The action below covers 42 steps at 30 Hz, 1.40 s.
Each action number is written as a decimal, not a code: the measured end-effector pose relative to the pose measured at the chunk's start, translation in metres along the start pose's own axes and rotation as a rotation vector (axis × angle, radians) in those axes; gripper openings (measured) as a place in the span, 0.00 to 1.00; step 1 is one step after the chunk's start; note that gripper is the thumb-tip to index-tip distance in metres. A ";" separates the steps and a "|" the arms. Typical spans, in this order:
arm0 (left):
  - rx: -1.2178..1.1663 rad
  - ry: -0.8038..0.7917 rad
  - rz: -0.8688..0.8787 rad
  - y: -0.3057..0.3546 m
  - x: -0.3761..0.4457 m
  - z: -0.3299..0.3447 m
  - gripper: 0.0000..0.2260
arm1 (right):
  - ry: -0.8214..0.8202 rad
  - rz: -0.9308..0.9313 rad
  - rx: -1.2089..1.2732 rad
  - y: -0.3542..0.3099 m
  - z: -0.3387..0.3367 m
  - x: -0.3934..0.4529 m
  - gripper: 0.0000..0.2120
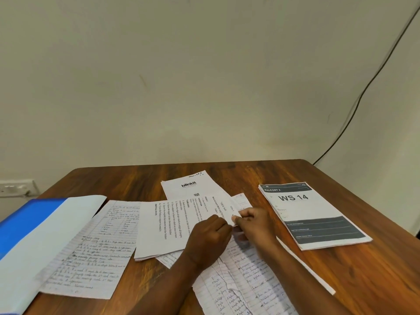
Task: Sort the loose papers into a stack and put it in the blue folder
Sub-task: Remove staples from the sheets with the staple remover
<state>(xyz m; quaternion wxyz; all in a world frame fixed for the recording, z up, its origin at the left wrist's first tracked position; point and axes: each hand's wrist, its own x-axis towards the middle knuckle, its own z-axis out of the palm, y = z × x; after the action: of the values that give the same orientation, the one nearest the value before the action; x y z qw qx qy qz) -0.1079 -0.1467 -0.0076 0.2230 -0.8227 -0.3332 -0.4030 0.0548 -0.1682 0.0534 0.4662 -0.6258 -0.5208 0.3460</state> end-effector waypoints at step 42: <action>-1.234 0.115 -1.108 -0.051 0.102 -0.106 0.13 | -0.016 -0.262 0.358 -0.048 -0.066 0.031 0.05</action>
<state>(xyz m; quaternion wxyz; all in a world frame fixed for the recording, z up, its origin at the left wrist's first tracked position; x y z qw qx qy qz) -0.1534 -0.1416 0.1414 -0.4824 -0.4920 -0.3972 -0.6061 0.1065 -0.1522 0.1217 0.6065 -0.4573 -0.5318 0.3745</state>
